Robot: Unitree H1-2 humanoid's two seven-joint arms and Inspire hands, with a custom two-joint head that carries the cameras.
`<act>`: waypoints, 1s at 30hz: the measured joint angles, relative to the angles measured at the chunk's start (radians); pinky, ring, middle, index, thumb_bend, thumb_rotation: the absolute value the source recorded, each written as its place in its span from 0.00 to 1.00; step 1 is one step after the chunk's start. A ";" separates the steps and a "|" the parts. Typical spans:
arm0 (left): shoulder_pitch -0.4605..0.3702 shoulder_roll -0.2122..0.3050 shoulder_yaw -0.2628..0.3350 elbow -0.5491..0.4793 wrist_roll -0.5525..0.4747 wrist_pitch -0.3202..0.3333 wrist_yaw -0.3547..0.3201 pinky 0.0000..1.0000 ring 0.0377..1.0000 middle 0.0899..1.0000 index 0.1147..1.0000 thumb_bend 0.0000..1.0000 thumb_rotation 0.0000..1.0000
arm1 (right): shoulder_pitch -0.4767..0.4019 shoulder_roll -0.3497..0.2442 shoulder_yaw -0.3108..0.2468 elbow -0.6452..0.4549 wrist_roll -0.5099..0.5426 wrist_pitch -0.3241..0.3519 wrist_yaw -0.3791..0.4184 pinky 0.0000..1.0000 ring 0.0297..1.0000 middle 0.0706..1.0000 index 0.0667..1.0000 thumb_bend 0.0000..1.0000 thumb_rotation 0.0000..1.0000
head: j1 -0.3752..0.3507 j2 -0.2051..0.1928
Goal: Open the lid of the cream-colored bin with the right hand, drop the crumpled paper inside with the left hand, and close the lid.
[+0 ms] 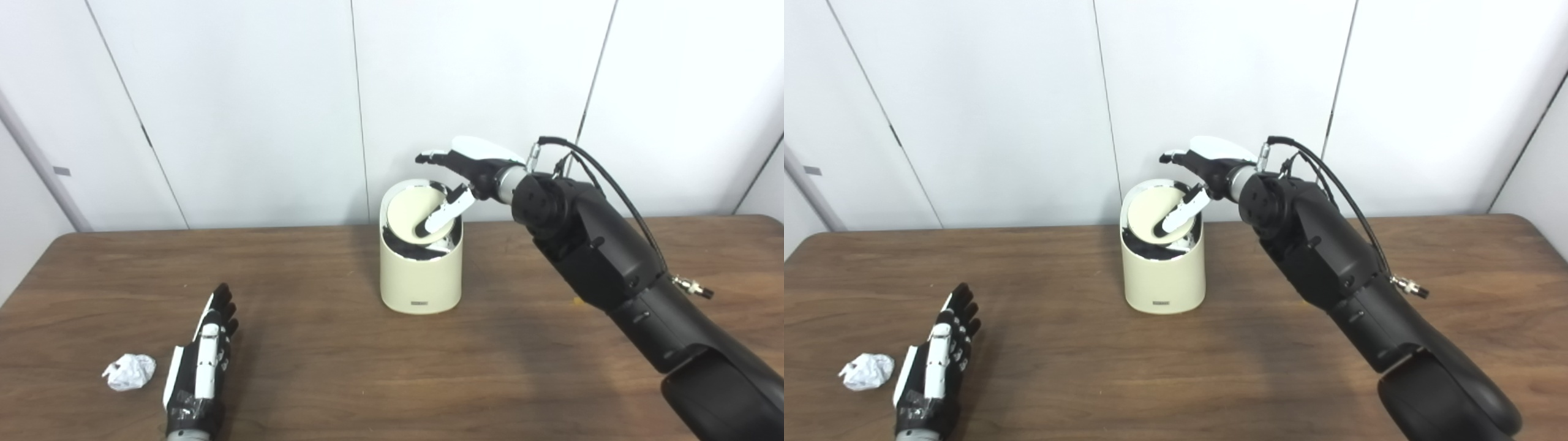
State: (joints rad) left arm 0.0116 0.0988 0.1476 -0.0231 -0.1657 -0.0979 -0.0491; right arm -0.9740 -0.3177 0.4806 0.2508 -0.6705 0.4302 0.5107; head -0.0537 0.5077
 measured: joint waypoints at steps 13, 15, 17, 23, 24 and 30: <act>0.000 -0.001 0.000 0.000 0.009 -0.002 0.004 1.00 1.00 1.00 0.99 0.34 1.00 | 0.000 -0.002 0.007 0.001 -0.020 -0.005 0.021 0.96 0.96 0.94 0.92 0.93 0.43 | 0.003 0.006; 0.000 -0.001 0.000 0.000 0.009 -0.002 0.005 1.00 1.00 1.00 0.99 0.33 1.00 | 0.000 -0.003 0.009 0.001 -0.022 -0.008 0.022 0.97 0.96 0.94 0.92 0.92 0.43 | 0.003 0.006; 0.000 -0.001 0.000 0.000 0.010 -0.002 0.005 1.00 1.00 1.00 0.99 0.33 1.00 | 0.000 -0.003 0.009 0.001 -0.022 -0.011 0.021 0.97 0.97 0.94 0.92 0.92 0.43 | 0.003 0.006; 0.000 -0.001 0.001 0.000 0.009 -0.002 0.005 1.00 1.00 1.00 0.99 0.33 1.00 | 0.001 -0.003 0.009 0.006 -0.023 -0.037 0.010 1.00 0.98 0.95 0.92 0.91 0.42 | 0.003 0.009; 0.000 -0.001 0.001 0.000 0.008 -0.002 0.005 1.00 1.00 1.00 0.99 0.33 1.00 | 0.001 -0.003 0.009 0.007 -0.023 -0.041 0.008 1.00 0.98 0.95 0.92 0.91 0.42 | 0.003 0.009; 0.000 -0.002 0.003 0.000 0.008 -0.002 0.006 1.00 1.00 1.00 0.99 0.35 0.99 | 0.001 -0.003 0.010 0.027 -0.026 -0.062 -0.012 1.00 0.98 0.94 0.92 0.90 0.42 | 0.002 0.009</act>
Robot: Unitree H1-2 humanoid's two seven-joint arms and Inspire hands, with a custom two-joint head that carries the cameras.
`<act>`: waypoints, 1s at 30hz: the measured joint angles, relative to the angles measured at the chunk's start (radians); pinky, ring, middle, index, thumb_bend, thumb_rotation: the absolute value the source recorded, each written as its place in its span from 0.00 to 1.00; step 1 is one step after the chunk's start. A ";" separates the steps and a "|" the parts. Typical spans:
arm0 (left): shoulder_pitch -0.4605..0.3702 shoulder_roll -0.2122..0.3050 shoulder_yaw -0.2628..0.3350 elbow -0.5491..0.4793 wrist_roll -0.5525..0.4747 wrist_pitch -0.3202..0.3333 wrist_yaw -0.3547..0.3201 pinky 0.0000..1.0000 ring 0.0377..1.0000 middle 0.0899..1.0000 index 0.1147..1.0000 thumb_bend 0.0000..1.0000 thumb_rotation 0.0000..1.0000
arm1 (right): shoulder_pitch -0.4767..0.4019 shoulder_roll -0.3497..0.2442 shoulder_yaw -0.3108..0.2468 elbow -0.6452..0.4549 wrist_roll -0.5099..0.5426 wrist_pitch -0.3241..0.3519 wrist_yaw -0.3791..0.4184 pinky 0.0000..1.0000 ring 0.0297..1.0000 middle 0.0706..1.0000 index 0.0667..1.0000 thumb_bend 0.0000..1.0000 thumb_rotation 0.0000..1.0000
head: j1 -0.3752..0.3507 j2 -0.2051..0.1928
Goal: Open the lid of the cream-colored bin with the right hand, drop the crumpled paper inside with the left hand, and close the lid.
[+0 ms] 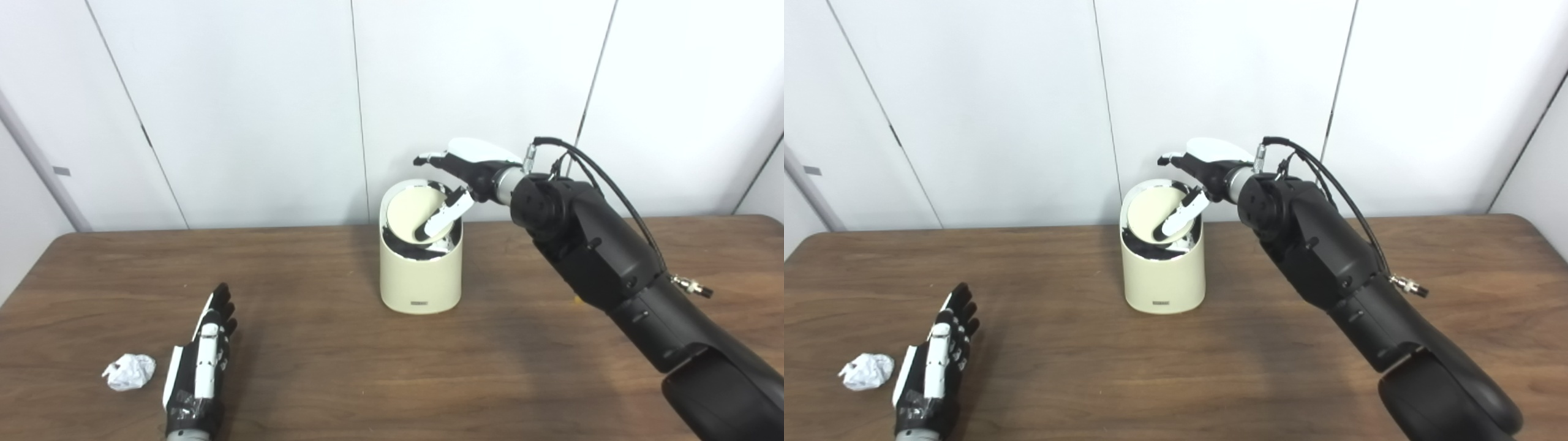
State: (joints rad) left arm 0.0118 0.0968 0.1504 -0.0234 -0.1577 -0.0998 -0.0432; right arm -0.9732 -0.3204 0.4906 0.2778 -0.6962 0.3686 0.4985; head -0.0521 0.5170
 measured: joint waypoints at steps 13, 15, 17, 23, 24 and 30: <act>0.000 -0.001 0.002 0.000 -0.002 0.000 0.000 1.00 1.00 1.00 1.00 0.34 0.99 | 0.003 0.002 0.000 0.006 0.000 -0.026 -0.030 1.00 0.98 0.94 0.91 0.89 0.41 | 0.002 0.005; 0.000 -0.001 0.002 0.000 -0.002 0.000 0.000 1.00 1.00 1.00 0.99 0.34 0.99 | 0.005 0.001 0.000 0.006 0.000 -0.029 -0.031 1.00 0.98 0.93 0.92 0.90 0.44 | 0.000 0.005; 0.000 -0.001 0.002 0.000 -0.001 0.000 0.001 1.00 1.00 1.00 0.99 0.35 0.99 | 0.009 0.000 -0.004 0.003 0.001 -0.027 -0.030 1.00 0.98 0.94 0.92 0.89 0.45 | 0.000 0.005; 0.000 -0.002 0.002 0.000 0.001 0.000 0.003 1.00 1.00 1.00 0.99 0.34 0.99 | 0.019 -0.005 -0.020 -0.037 0.003 -0.012 -0.007 0.92 0.93 0.93 0.92 0.89 0.46 | 0.000 0.005; 0.000 -0.003 0.002 0.000 0.002 0.000 0.004 1.00 1.00 1.00 0.99 0.34 0.99 | 0.019 -0.005 -0.023 -0.039 0.004 -0.010 -0.004 0.91 0.93 0.93 0.92 0.89 0.46 | 0.000 0.005; 0.000 -0.004 0.002 0.000 0.007 0.000 0.006 1.00 1.00 1.00 0.98 0.33 1.00 | 0.023 -0.010 -0.061 -0.091 0.007 0.011 0.011 0.88 0.93 0.93 0.92 0.88 0.46 | -0.002 0.008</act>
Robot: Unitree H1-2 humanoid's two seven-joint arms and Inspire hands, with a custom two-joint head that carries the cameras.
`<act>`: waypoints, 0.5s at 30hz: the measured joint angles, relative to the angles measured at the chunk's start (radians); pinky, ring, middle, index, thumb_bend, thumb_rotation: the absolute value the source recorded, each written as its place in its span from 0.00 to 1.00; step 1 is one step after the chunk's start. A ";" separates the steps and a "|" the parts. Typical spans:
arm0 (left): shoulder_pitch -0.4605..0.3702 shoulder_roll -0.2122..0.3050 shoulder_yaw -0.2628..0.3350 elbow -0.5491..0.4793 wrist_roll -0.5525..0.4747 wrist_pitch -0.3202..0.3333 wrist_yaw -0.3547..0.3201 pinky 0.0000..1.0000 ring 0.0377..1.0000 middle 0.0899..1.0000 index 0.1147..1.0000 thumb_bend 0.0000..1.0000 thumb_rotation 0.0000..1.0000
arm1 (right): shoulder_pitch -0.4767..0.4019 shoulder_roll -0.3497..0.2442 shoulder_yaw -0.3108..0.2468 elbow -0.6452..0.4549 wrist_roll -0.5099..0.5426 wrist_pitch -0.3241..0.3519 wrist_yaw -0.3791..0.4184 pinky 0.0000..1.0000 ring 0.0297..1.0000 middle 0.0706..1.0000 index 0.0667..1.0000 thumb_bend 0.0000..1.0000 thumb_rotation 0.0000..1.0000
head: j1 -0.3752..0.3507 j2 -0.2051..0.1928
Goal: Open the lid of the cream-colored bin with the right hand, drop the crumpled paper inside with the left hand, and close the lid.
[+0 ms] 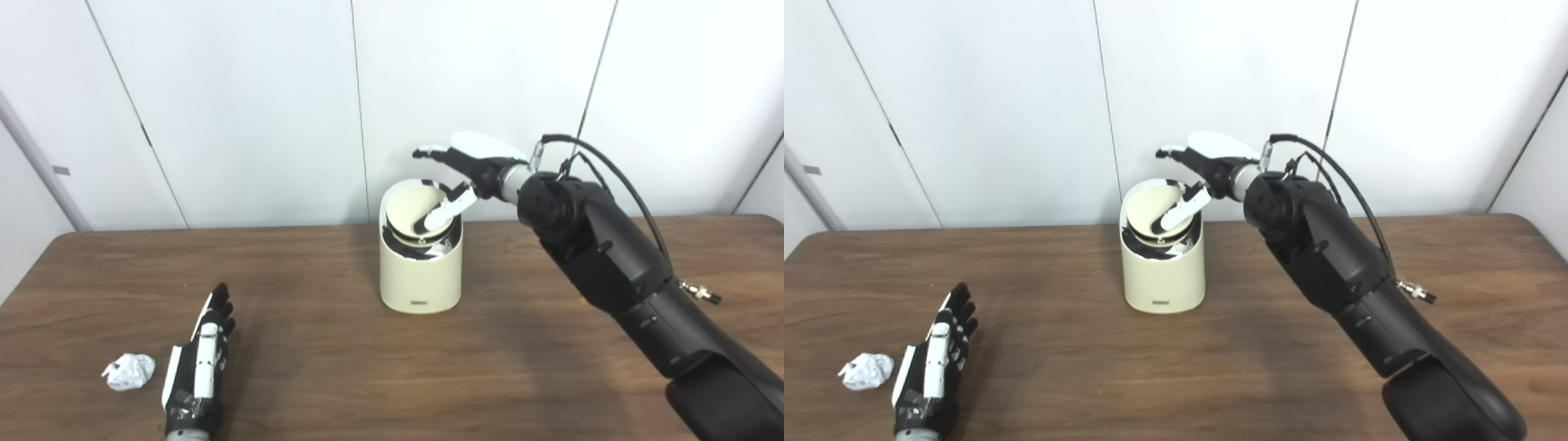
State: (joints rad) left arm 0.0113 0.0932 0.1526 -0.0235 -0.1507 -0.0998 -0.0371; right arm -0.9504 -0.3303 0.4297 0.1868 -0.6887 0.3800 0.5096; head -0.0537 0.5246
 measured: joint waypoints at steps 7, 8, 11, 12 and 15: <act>0.000 -0.001 0.000 0.000 0.000 0.000 0.000 1.00 1.00 1.00 0.98 0.35 0.99 | 0.006 -0.021 -0.032 -0.039 0.015 0.004 0.007 0.81 0.90 0.93 0.93 0.90 0.50 | -0.002 0.002; 0.000 -0.001 0.000 0.000 0.000 0.000 -0.001 1.00 1.00 1.00 0.98 0.35 0.99 | 0.009 -0.025 -0.039 -0.045 0.019 0.004 0.010 0.81 0.90 0.93 0.93 0.90 0.51 | -0.002 0.002; 0.000 -0.001 0.001 0.000 -0.001 -0.001 -0.002 1.00 1.00 1.00 0.99 0.35 0.98 | 0.021 -0.037 -0.062 -0.060 0.029 0.009 0.014 0.79 0.90 0.93 0.92 0.90 0.54 | -0.002 0.003; 0.000 -0.001 0.001 0.000 -0.001 -0.001 -0.002 1.00 1.00 1.00 0.99 0.35 0.97 | 0.025 -0.041 -0.066 -0.063 0.030 0.009 0.014 0.77 0.89 0.92 0.92 0.89 0.56 | -0.002 0.003; 0.000 -0.001 0.002 0.000 -0.005 -0.002 -0.004 1.00 1.00 1.00 0.99 0.35 0.97 | 0.044 -0.051 -0.078 -0.089 0.032 0.028 0.020 0.77 0.89 0.92 0.92 0.86 0.57 | -0.002 0.005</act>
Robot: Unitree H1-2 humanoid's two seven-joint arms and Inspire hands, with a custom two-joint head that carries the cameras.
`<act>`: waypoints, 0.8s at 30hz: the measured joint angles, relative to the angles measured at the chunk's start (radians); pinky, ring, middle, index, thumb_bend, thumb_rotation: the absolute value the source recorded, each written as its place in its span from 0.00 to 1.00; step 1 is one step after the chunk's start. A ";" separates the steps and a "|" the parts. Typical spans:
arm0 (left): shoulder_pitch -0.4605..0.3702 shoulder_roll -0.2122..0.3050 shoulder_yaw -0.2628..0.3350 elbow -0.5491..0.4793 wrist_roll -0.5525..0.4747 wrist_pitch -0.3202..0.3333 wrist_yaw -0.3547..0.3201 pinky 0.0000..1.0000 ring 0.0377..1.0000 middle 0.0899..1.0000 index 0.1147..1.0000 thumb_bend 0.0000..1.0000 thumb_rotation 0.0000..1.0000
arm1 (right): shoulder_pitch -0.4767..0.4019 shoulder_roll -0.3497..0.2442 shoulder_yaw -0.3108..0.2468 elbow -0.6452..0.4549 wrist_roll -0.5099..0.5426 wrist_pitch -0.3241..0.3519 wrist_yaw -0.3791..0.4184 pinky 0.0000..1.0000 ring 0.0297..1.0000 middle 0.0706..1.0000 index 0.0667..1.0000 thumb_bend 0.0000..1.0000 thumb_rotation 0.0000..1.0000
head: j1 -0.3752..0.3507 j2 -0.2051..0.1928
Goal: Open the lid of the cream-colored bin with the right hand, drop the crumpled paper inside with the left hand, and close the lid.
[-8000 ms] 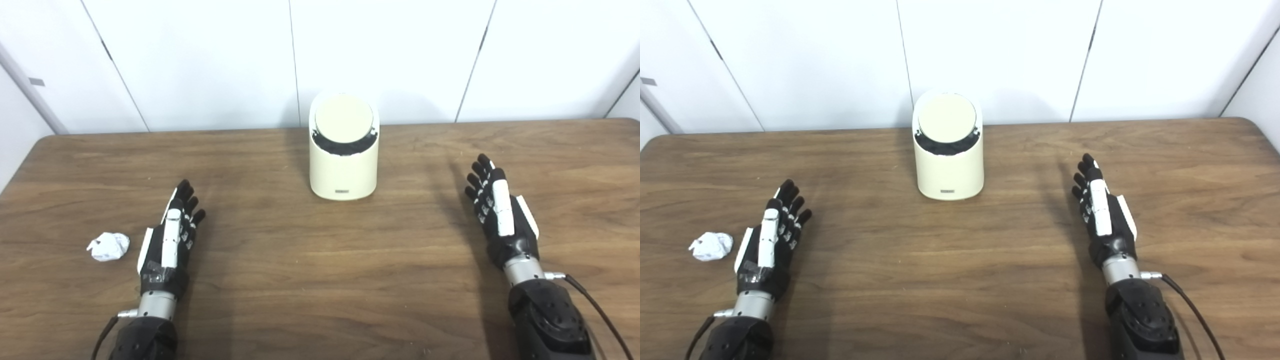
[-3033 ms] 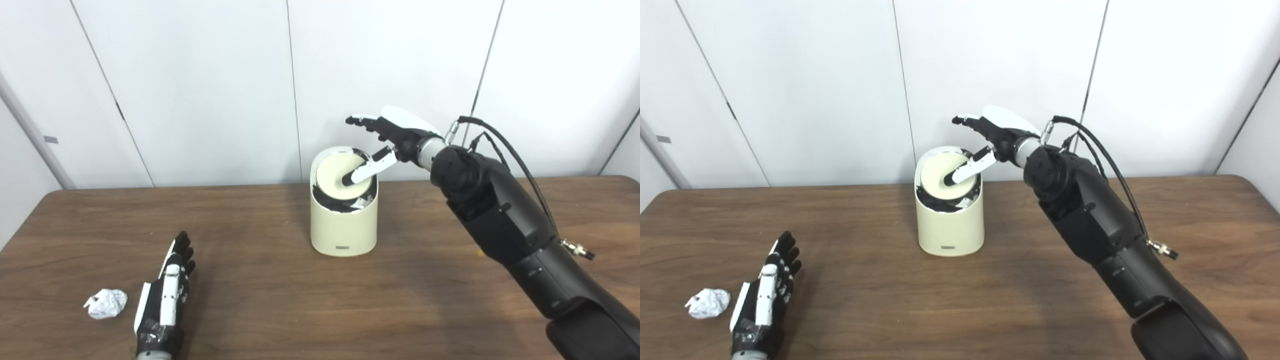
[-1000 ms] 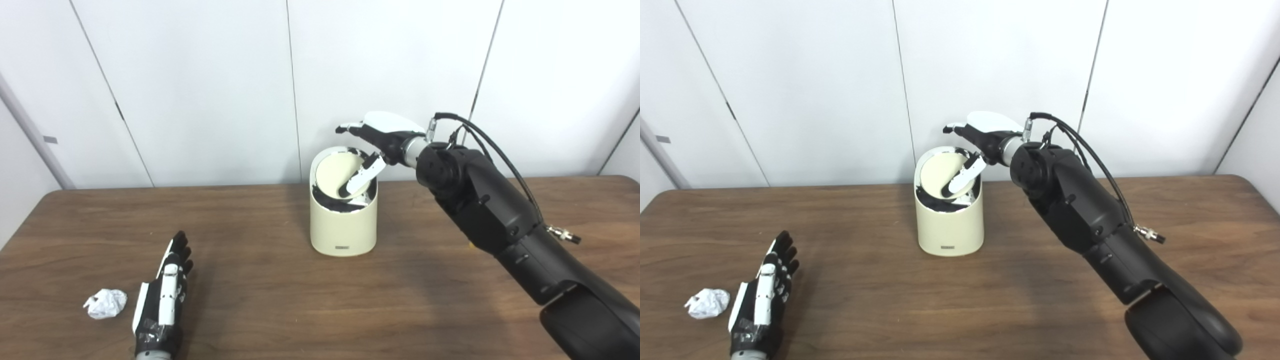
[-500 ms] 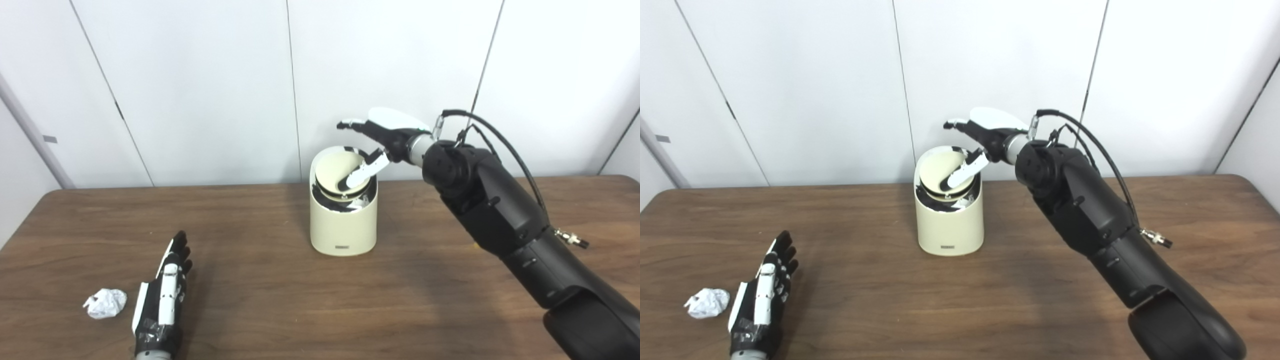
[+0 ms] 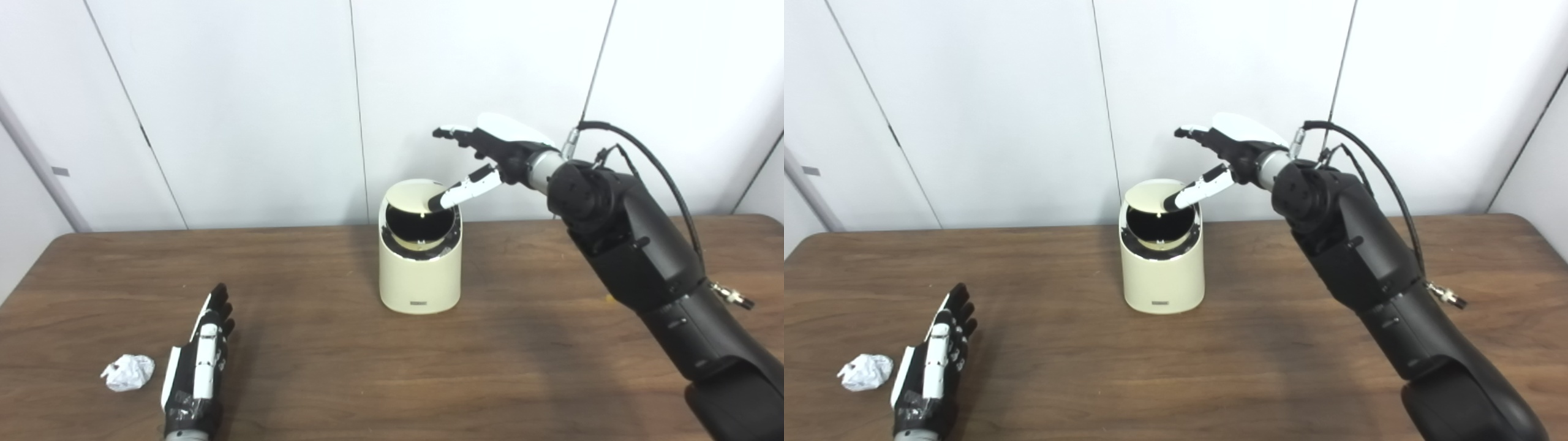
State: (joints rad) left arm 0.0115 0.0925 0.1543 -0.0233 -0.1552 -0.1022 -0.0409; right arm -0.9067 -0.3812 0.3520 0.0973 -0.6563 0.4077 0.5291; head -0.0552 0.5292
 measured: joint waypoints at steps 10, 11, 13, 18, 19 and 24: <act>0.000 0.002 0.001 0.000 -0.009 0.000 -0.003 1.00 1.00 1.00 1.00 0.37 0.97 | 0.058 -0.048 -0.050 -0.074 0.025 0.020 0.003 0.81 0.91 0.93 0.92 0.79 0.57 | -0.008 0.006; 0.000 0.002 0.001 0.000 -0.010 0.000 -0.005 1.00 1.00 1.00 1.00 0.37 0.98 | 0.064 -0.052 -0.053 -0.079 0.024 0.021 0.003 0.80 0.90 0.93 0.92 0.79 0.58 | -0.008 0.006; 0.000 0.003 0.001 0.000 -0.011 0.000 -0.007 1.00 1.00 1.00 1.00 0.37 0.99 | 0.080 -0.059 -0.057 -0.095 0.024 0.021 0.003 0.80 0.90 0.93 0.92 0.79 0.59 | -0.008 0.006; 0.000 0.004 0.001 0.000 -0.012 0.000 -0.011 1.00 1.00 1.00 1.00 0.38 1.00 | 0.112 -0.064 -0.060 -0.111 0.020 0.031 0.004 0.64 0.83 0.90 0.90 0.80 0.62 | -0.003 0.014; 0.000 0.004 0.001 0.000 -0.014 0.000 -0.012 1.00 1.00 1.00 1.00 0.38 1.00 | 0.120 -0.064 -0.065 -0.119 0.021 0.032 0.003 0.57 0.77 0.85 0.90 0.81 0.63 | -0.003 0.015; 0.000 0.005 0.002 -0.001 -0.020 0.001 -0.013 1.00 1.00 1.00 1.00 0.37 1.00 | 0.174 -0.069 -0.109 -0.150 0.050 0.031 -0.007 0.78 0.87 0.89 0.90 0.74 0.72 | -0.006 0.021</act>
State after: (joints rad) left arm 0.0117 0.0979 0.1561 -0.0245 -0.1748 -0.1007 -0.0540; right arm -0.7325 -0.4500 0.2426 -0.0524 -0.6067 0.4383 0.5220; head -0.0614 0.5507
